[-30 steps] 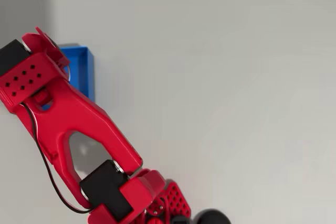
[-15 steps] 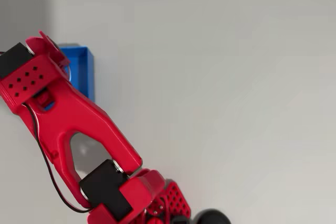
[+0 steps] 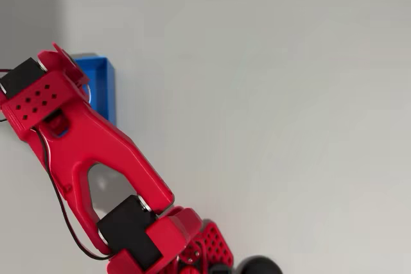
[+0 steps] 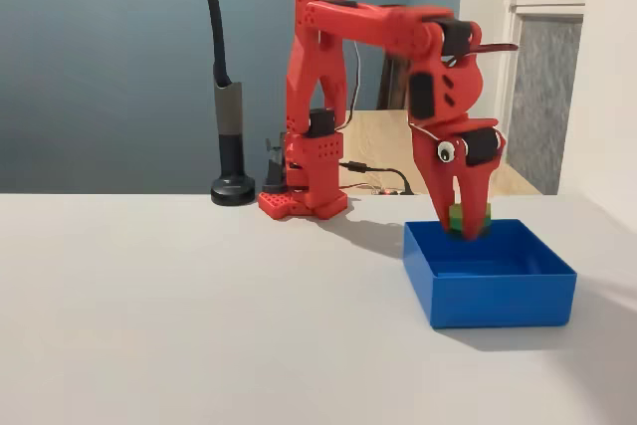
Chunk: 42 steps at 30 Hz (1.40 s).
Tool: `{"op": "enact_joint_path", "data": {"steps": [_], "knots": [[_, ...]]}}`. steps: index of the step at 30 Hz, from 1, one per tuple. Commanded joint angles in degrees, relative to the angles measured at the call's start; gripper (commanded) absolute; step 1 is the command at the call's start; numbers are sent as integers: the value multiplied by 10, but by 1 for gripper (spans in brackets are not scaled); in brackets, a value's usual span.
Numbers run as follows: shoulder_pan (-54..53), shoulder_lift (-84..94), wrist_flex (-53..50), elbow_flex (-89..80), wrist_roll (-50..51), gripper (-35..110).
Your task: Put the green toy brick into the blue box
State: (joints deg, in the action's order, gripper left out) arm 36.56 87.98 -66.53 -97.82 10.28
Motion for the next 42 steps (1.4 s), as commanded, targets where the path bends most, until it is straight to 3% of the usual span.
{"op": "enact_joint_path", "data": {"steps": [1,9,23,42], "knots": [[12,13,4,1,4,9],[18,12,4,1,4,17],[3,20,-14,40,18,0],[-139,24,-83,146,0,0]]}}
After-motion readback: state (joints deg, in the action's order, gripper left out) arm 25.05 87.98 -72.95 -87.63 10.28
